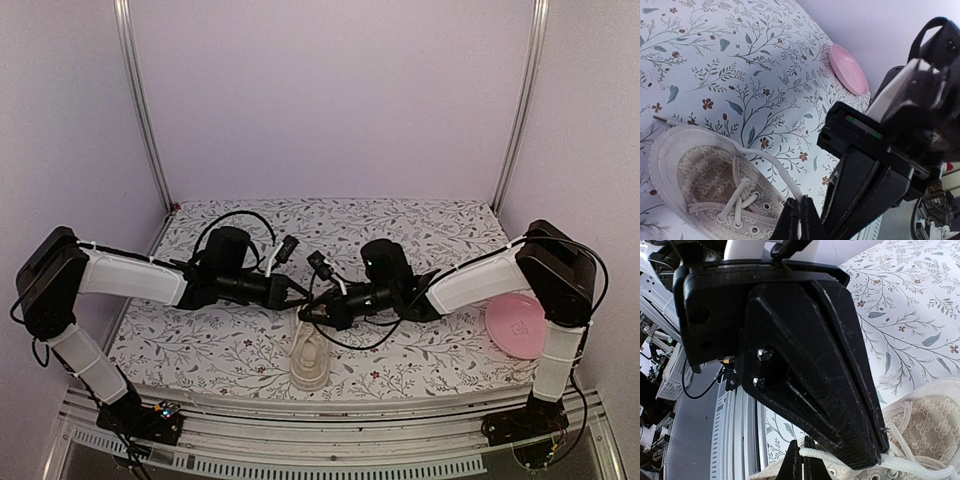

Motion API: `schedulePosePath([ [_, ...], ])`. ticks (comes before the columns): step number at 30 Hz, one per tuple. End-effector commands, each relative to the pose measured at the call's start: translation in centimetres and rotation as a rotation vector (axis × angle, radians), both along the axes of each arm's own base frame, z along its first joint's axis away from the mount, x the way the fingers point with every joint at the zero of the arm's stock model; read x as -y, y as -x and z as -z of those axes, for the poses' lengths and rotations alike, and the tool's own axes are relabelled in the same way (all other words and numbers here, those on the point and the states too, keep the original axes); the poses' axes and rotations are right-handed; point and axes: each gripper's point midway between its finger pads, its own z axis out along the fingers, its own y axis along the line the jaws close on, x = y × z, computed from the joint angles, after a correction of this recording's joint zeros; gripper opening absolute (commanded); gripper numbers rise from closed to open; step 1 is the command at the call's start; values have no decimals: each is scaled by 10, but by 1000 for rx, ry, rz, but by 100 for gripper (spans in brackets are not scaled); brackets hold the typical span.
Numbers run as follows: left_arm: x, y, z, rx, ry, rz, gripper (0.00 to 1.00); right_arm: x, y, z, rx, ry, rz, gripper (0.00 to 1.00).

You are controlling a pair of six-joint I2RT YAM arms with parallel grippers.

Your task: Tie the shoes

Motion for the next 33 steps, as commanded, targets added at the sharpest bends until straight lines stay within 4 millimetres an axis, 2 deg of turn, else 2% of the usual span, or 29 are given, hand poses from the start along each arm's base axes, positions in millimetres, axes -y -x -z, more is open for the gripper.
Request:
schedulePosePath([
  [1,-2,-9,-12,42,1,-39,0,-13,8,-21,26,-38,-23,2],
  [6,-4,-10,-18,59,26,-58,0,-17,16,-24,39,-30,-20,2],
  [11,-4,-8,-26,62,80,-70,0,-21,13,-14,40,17,26,2],
  [16,-3,-2,-25,47,109,-55,0,-17,-9,3,39,94,170,2],
  [24,-5,3,-25,40,128,-40,0,3,-41,26,71,214,377,2],
  [28,-2,6,-24,32,136,-17,0,7,-49,25,88,223,425,2],
  [33,-1,9,-17,12,127,-6,0,-3,-42,13,98,163,363,2],
])
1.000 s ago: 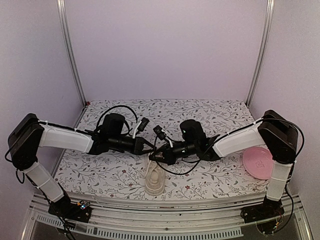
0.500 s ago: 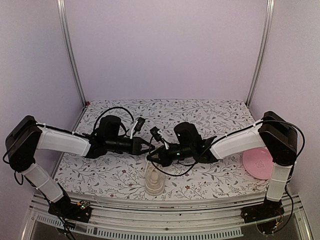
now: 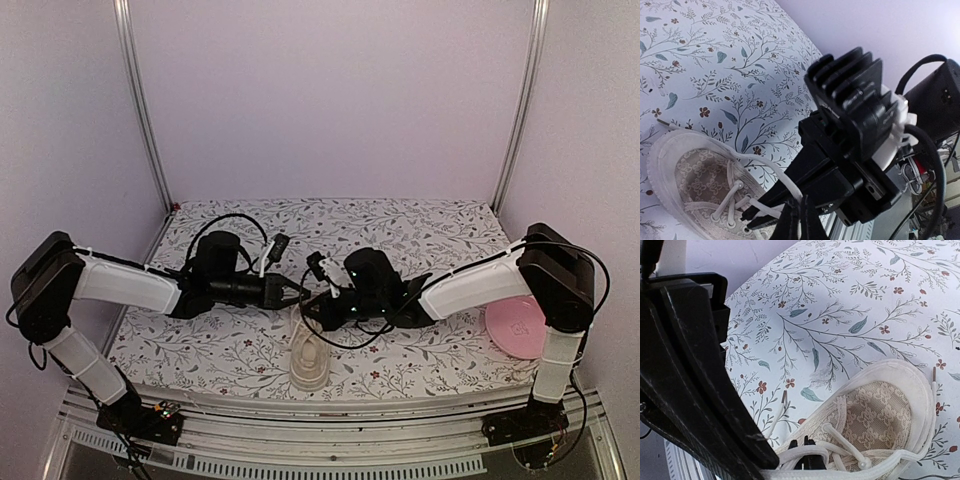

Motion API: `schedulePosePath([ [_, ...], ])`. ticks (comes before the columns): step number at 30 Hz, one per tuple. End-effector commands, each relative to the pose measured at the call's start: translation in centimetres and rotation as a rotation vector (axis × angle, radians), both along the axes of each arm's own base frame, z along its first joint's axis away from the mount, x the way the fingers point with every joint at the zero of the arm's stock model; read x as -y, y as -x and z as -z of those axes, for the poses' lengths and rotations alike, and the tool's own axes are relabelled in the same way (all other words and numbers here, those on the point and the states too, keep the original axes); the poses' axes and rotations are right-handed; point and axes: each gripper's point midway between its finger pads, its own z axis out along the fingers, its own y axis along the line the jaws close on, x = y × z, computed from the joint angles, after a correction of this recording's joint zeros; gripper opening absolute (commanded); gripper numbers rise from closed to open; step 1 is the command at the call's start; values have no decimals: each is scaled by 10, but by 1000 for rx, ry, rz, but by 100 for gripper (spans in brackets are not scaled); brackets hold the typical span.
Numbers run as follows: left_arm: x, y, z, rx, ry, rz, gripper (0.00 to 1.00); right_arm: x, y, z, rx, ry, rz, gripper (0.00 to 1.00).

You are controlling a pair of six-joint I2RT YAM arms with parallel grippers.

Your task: Tie the shoes

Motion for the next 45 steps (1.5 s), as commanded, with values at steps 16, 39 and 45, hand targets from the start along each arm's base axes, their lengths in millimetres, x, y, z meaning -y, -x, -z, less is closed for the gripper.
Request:
schedulePosePath([
  [16,-35,-2,-10,99,-115,-95,57,-14,4,-17,30,-94,-51,2],
  [39,-54,-23,41,-35,-94,-216,50,-14,6,-18,22,-103,-59,2],
  [45,-31,-10,25,25,15,-65,49,-13,6,-19,24,-103,-55,2],
])
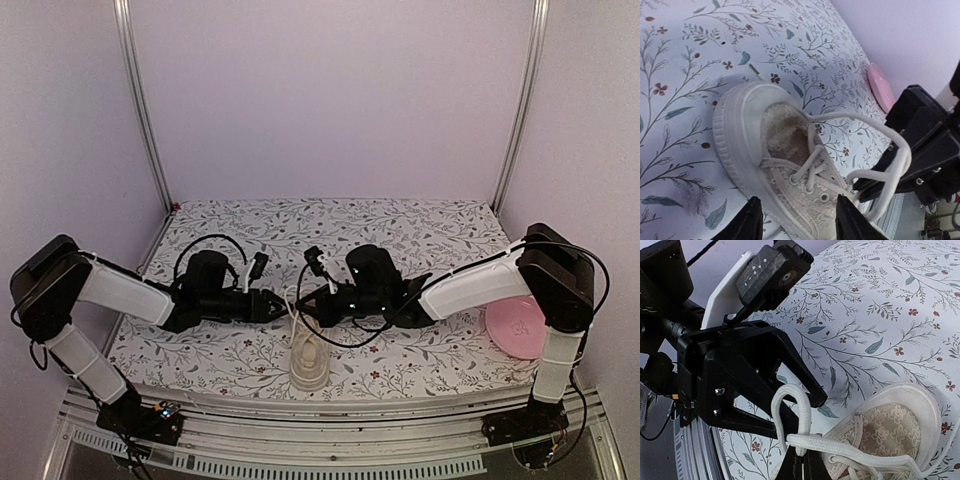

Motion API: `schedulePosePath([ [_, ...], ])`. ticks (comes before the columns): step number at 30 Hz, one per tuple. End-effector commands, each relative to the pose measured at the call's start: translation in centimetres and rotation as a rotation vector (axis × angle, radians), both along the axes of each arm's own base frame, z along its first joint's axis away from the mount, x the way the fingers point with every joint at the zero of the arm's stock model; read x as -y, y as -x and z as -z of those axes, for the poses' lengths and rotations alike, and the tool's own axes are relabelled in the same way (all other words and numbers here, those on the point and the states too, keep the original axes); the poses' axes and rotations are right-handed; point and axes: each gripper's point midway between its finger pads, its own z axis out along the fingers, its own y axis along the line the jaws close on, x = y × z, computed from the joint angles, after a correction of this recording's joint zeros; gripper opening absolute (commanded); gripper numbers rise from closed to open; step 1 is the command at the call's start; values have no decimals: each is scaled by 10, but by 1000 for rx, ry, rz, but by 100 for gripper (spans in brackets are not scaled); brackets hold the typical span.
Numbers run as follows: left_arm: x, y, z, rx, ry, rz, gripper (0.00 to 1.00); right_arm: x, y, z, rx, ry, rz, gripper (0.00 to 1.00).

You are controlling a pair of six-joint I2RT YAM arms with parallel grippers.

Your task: Tie the shoes

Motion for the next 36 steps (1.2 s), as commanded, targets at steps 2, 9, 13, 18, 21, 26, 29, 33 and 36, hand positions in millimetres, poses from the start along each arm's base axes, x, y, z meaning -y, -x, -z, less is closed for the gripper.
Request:
schedulePosePath([
  [2,24,5,-38,121,143,148,48,-1,1,0,-2,-14,-2,2],
  [9,30,18,-33,108,169,218,44,-1,1,-2,-4,-20,2,2],
  [13,36,25,-33,107,181,258,40,-2,2,-4,-6,-26,-1,2],
  [18,46,31,-34,111,196,303,37,-1,2,-3,-7,-26,0,2],
  [21,49,32,-34,111,203,317,32,-1,1,-4,-6,-27,1,2],
  [26,47,34,-36,125,202,300,30,0,0,-3,-6,-23,8,2],
  [29,41,31,-40,148,193,260,30,0,1,-3,-6,-23,8,2],
  [33,39,31,-43,158,194,247,30,0,1,-3,-7,-24,8,2],
  [36,36,27,-43,159,181,218,30,1,1,-4,-6,-25,8,2],
])
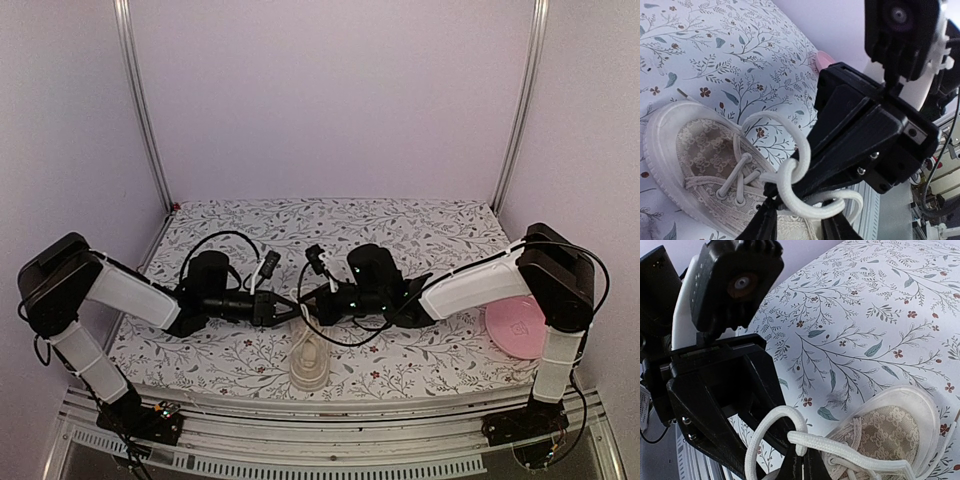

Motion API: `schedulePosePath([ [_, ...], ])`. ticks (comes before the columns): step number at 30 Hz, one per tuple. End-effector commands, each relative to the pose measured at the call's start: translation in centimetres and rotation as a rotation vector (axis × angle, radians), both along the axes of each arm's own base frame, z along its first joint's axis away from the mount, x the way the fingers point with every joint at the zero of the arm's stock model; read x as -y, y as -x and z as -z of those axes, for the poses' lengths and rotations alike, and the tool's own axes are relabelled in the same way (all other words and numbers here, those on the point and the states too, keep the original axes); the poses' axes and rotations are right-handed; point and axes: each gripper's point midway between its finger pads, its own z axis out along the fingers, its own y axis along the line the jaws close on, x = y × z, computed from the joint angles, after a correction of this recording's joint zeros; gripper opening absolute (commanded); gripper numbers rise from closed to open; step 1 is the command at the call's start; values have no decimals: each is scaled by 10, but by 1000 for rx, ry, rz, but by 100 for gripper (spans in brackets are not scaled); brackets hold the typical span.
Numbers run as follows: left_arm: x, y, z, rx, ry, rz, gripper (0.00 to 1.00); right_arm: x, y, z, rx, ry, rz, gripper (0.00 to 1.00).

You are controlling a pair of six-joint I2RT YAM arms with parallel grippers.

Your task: Tie the shoes

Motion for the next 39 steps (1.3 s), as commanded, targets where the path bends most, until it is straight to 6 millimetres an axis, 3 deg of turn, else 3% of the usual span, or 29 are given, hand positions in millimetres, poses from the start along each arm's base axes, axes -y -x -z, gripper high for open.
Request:
schedulePosePath([
  [1,-2,-5,-10,50,7,-44,29,2,2,-2,-1,-8,3,2],
  [9,-14,-18,1,15,-52,-142,19,3,1,-7,6,-16,7,2],
  [24,-28,-34,17,-46,-96,-246,17,6,0,-19,24,-33,22,2],
  [32,-29,-32,25,-38,-130,-224,20,7,0,-25,31,-42,25,2],
  [37,-22,-17,14,34,-79,-121,21,6,-2,-25,27,-42,34,2],
  [39,-20,-1,3,76,-15,-47,25,6,-6,-21,14,-29,52,2],
])
